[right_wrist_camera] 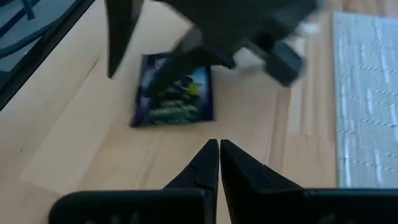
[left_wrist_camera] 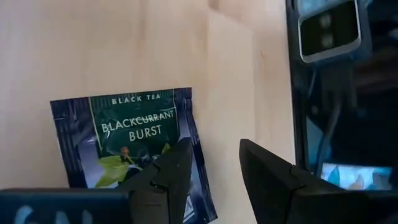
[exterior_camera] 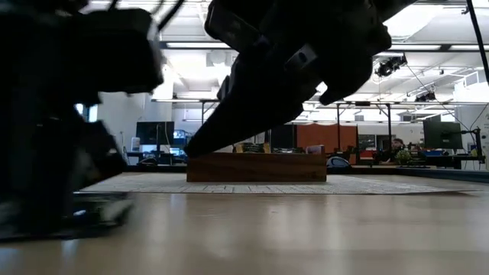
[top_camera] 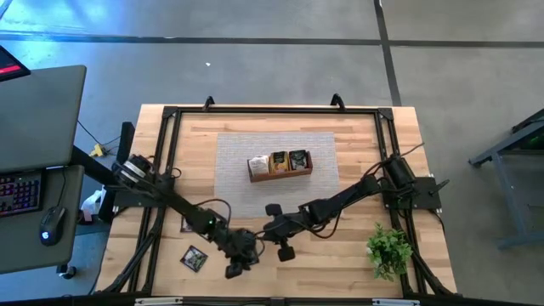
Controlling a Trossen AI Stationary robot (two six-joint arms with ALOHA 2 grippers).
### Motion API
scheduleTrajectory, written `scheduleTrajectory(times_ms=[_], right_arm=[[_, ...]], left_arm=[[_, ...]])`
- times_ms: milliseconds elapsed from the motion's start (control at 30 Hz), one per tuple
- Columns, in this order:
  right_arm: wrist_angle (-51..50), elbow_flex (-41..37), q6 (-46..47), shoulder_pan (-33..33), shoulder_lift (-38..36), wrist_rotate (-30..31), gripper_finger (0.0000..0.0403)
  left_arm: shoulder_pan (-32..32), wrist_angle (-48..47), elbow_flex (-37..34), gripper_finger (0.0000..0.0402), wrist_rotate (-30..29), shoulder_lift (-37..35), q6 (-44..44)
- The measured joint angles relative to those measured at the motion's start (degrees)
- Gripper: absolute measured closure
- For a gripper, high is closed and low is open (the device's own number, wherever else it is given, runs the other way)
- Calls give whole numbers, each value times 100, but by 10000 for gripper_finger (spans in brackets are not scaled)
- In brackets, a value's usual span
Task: Pick & Place Tea
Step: Put the violet tea bag into the right section of the wooden organizer
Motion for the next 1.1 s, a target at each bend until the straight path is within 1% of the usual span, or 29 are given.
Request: scheduleTrajectory(times_ms=[100, 167, 233, 333, 400, 467, 600, 700, 767, 833, 867, 933, 967, 1033, 1100], right_arm=[[-255, 0, 4, 2, -61, -108, 395], [-562, 0, 63, 2, -164, -61, 399], [-918, -2, 180, 2, -278, 71, 401], [-1494, -4, 417, 7, -495, 335, 400], [-1872, 0, 556, 14, -626, 529, 397], [-2284, 0, 676, 22, -703, 764, 395], [-2917, -3, 972, 5, -682, 1364, 399], [-2940, -129, 1054, -91, -660, 1654, 400], [-2890, -222, 1018, -174, -660, 1840, 398], [-2739, -302, 998, -262, -651, 1924, 397], [-2623, -346, 994, -316, -650, 1920, 398], [-2165, -496, 922, -416, -651, 1764, 400], [-1925, -590, 887, -460, -651, 1648, 401], [-1509, -787, 861, -550, -651, 1396, 400], [-1135, -992, 968, -640, -649, 1124, 399]], left_arm=[[258, 167, -3, 262, -173, 84, 16], [488, 318, -10, 262, -419, 109, 51], [717, 422, -20, 262, -906, 113, 87], [1010, 632, -35, 262, -1804, 142, 60], [1178, 830, -53, 262, -2161, 158, 63], [1326, 1003, -18, 262, -2211, 160, 158], [1424, 966, 162, 262, -2174, 41, 434], [1454, 541, 311, 262, -2306, -356, 508], [1489, -248, 299, 262, -2561, -619, 344], [1536, -1074, 270, 262, -2863, -865, -14], [1580, -1394, 298, 262, -2913, -955, -241], [1646, -2177, 300, 262, -2947, -1113, -724], [1667, -2421, 294, 262, -2948, -1112, -937], [1708, -2698, 277, 262, -2873, -1083, -1182], [1716, -2536, 288, 262, -2667, -983, -1248]])
